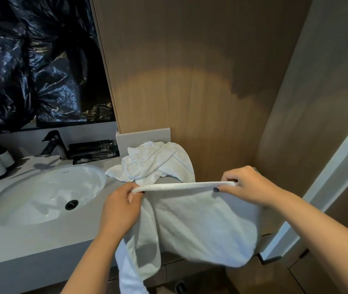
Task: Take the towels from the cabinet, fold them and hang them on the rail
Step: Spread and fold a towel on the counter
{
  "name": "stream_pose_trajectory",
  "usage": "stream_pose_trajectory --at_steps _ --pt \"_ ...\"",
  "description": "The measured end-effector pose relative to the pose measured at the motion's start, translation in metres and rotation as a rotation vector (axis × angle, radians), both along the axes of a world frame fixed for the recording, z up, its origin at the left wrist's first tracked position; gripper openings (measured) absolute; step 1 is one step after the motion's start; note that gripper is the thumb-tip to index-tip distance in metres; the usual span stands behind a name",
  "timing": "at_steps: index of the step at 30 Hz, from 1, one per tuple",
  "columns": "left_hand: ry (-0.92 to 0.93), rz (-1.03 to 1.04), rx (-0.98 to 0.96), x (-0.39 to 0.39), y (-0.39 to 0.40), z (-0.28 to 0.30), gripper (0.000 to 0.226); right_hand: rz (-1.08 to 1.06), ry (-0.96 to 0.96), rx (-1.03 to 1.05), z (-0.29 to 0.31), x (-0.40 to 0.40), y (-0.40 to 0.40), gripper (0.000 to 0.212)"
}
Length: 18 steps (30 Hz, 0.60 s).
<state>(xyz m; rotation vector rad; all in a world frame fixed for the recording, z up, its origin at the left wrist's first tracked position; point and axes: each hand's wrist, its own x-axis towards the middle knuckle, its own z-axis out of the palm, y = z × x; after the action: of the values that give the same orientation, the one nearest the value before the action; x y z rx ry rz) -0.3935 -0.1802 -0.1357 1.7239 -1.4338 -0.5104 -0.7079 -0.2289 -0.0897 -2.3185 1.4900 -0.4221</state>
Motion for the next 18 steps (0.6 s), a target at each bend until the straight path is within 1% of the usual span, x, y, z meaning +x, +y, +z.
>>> stream_pose_trajectory --at_steps 4,5,6,8,10,12,13,15,16,18 --pt "0.099 0.049 -0.001 0.0 0.0 0.004 0.006 -0.095 -0.03 -0.001 -0.005 -0.014 -0.002 0.028" --pt "0.116 0.052 0.003 -0.003 0.0 0.005 0.003 -0.115 -0.013 -0.012 -0.008 -0.015 -0.001 0.032" --pt "0.133 0.061 0.009 -0.006 -0.001 0.005 0.006 -0.13 -0.005 -0.025 -0.011 -0.014 0.0 0.037" --pt "0.183 0.064 0.033 -0.013 -0.001 0.006 0.029 -0.166 -0.058 -0.024 -0.02 -0.011 0.002 0.043" --pt "0.242 0.04 0.075 -0.018 0.0 0.007 0.056 -0.195 -0.142 0.001 -0.026 -0.004 0.006 0.044" --pt "0.312 0.027 0.118 -0.022 0.002 0.007 0.07 -0.235 -0.223 0.042 -0.032 0.004 0.008 0.039" --pt "0.364 0.029 0.139 -0.023 0.003 0.007 0.072 -0.268 -0.271 0.079 -0.033 0.009 0.01 0.032" --pt "0.495 0.041 0.18 -0.026 0.005 0.007 0.07 -0.359 -0.398 0.16 -0.033 0.02 0.015 0.011" --pt "0.569 0.046 0.205 -0.028 0.005 0.007 0.067 -0.406 -0.477 0.216 -0.032 0.025 0.018 0.006" --pt "0.731 0.044 0.256 -0.031 0.005 0.009 0.063 -0.464 -0.623 0.323 -0.029 0.034 0.021 0.017"
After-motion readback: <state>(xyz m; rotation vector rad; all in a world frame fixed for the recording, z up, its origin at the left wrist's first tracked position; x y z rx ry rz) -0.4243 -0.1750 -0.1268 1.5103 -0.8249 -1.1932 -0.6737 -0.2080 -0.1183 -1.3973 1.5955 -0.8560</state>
